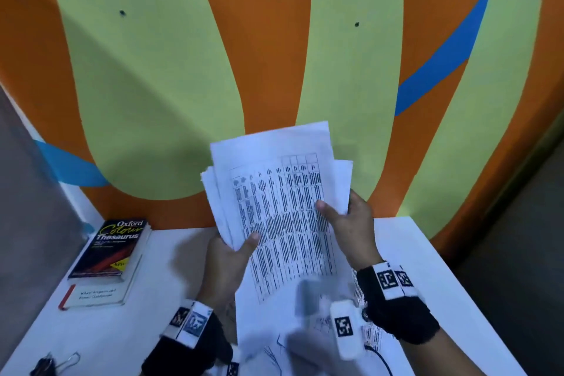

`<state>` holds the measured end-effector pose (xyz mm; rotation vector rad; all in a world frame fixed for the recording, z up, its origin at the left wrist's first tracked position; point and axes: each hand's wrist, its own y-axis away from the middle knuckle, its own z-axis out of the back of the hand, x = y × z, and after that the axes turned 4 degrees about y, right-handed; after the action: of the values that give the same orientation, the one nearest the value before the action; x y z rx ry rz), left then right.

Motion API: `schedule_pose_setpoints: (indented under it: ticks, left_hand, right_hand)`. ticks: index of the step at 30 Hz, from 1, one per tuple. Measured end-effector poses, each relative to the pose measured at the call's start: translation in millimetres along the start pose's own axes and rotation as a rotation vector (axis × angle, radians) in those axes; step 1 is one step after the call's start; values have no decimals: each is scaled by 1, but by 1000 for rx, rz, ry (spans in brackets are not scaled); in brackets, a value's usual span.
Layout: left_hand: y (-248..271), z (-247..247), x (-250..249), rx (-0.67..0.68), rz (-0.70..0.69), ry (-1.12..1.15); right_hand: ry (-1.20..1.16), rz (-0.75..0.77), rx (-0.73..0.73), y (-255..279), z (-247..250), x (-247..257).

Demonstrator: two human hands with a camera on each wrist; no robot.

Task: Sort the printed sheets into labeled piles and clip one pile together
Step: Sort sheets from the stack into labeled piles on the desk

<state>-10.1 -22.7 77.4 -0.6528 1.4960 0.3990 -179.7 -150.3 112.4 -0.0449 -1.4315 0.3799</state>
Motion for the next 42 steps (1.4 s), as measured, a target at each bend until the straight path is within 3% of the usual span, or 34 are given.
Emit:
schedule_pose_setpoints:
  ticks: [3, 7, 12, 17, 20, 24, 29, 31, 33, 35, 42]
  left_hand:
    - [-1, 0, -13, -63, -74, 39]
    - [1, -3, -20, 23, -123, 134]
    - [-5, -9, -24, 4, -128, 183]
    - [-13, -9, -21, -26, -122, 188]
    - [-14, -11, -23, -20, -123, 168]
    - [-17, -13, -18, 1, -129, 189]
    - [-21, -13, -4, 36, -57, 115]
    - [-22, -12, 0, 38, -18, 70]
    - [-21, -12, 4, 38, 20, 54]
    - [-19, -15, 6, 50, 53, 48]
    - [-18, -11, -16, -79, -78, 40]
  right_hand:
    - [16, 163, -1, -1, 4, 28]
    - [37, 263, -72, 1, 14, 40]
    - [214, 601, -98, 5, 19, 44]
    - [298, 696, -113, 1, 27, 54]
    - [523, 817, -87, -4, 32, 69]
    - [712, 759, 12, -13, 33, 74]
    - [554, 659, -51, -9, 41, 41]
    - [344, 458, -64, -6, 42, 26]
    - [117, 191, 35, -2, 39, 10]
    - [76, 79, 84, 1, 30, -7]
    - [174, 268, 48, 17, 8, 10]
